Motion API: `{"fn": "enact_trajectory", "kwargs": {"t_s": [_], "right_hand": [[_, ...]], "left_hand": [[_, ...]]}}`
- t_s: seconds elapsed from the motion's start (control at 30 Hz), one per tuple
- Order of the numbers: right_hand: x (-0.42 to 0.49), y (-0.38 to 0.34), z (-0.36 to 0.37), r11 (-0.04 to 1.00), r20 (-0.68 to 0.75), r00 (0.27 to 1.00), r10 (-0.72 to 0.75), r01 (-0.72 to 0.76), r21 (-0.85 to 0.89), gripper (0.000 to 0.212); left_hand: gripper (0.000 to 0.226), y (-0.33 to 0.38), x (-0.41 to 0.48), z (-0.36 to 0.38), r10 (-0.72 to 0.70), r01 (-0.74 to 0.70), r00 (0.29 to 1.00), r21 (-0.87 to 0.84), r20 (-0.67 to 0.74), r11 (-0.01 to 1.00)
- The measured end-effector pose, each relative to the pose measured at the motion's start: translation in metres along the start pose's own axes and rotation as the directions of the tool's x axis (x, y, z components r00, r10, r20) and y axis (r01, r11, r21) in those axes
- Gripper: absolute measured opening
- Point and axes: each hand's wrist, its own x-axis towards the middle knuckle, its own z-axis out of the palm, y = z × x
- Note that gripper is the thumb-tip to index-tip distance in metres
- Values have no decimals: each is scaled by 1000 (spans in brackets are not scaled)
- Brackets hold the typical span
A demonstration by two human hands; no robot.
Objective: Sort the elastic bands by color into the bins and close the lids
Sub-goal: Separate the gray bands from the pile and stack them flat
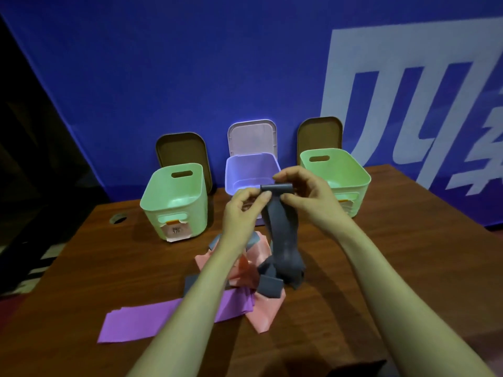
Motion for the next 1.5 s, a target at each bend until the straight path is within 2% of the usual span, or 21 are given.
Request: {"fn": "enact_trajectory", "kwargs": {"t_s": [0.1, 0.17, 0.27, 0.4, 0.5, 0.53, 0.6, 0.67, 0.73, 0.77, 0.83, 0.87, 0.9, 0.97, 1.03, 1.17, 1.23, 1.27, 1.33, 1.4, 1.5], "right_hand": [[-4, -4, 1, 1000, -30, 999, 16, -16, 9, 40], [-5, -4, 1, 997, -58, 995, 78, -78, -5, 35], [-6, -5, -1, 989, -43, 988, 145, -145, 24, 22], [-4, -11, -6, 973, 30, 982, 188, -190, 128, 25], [-2, -13, -8, 969, 44, 973, 227, -230, 95, 19], [0, -13, -7, 981, 0, 981, 194, -194, 19, 12], [3, -13, -5, 977, -110, 990, 84, -103, -185, 13], [4, -13, -2, 940, -140, 989, -42, -8, -342, 13], [3, -12, 1, 915, -110, 987, -118, 65, -398, 13], [1, -8, 2, 927, -110, 986, -122, 73, -369, 16], [-3, -1, 4, 988, -117, 993, -32, 14, -151, 24], [-7, 6, 4, 998, -83, 995, 48, -51, -31, 30], [-11, 15, 4, 993, -17, 993, 121, -121, 17, 35], [-21, 38, 3, 970, 149, 959, 241, -236, -53, 38], [-30, 58, 2, 940, 228, 913, 340, -328, -89, 35], [-42, 72, -13, 916, 247, 882, 402, -388, -103, 25], [-45, 71, -24, 912, 209, 888, 410, -402, -82, 9], [-44, 70, -30, 913, 172, 897, 408, -397, -94, 12], [-41, 73, -45, 898, 94, 914, 394, -361, -253, 25], [-39, 77, -58, 817, 99, 910, 402, -308, -488, 37], [-45, 82, -72, 625, 115, 818, 563, -331, -707, 48]], "left_hand": [[9, 8, -1, 1, 25, -25, 999, 9, 48, 1000], [14, 10, -3, 1, 24, -26, 998, 40, 58, 999], [17, 10, -8, 2, 44, -48, 998, 83, 50, 995], [23, 9, -7, 3, 24, -25, 999, 53, 24, 998], [19, 9, -6, 2, 60, -63, 998, 77, 34, 995], [17, 10, -7, 2, 56, -60, 997, 75, 51, 995], [17, 9, -8, 1, 27, -31, 991, 28, 129, 999], [18, 9, -8, 2, -24, 31, 986, -43, 162, 999], [7, 9, -6, 2, -26, 29, 993, -22, 118, 999], [8, 8, -4, 3, -8, 6, 996, 22, 91, 1000], [16, 9, -2, 4, 8, -10, 998, 39, 57, 999], [16, 10, -2, 5, 6, -7, 999, 5, 39, 1000], [14, 10, -1, 6, 2, -2, 1000, -22, 16, 1000], [10, 7, 1, 4, -8, 8, 1000, -43, -14, 999], [12, 3, 3, 2, -22, 21, 1000, -57, -19, 998], [11, -6, 10, -7, -65, 34, 985, -186, -161, 982], [7, -15, 13, -12, -115, 58, 961, -223, -251, 973], [6, -22, 12, -15, -137, 71, 948, -232, -286, 970], [14, -36, 7, -20, -180, 115, 929, -208, -325, 971], [21, -52, -3, -22, -216, 194, 924, -99, -316, 976], [30, -75, -22, -23, -272, 300, 935, 102, -228, 948]]}}
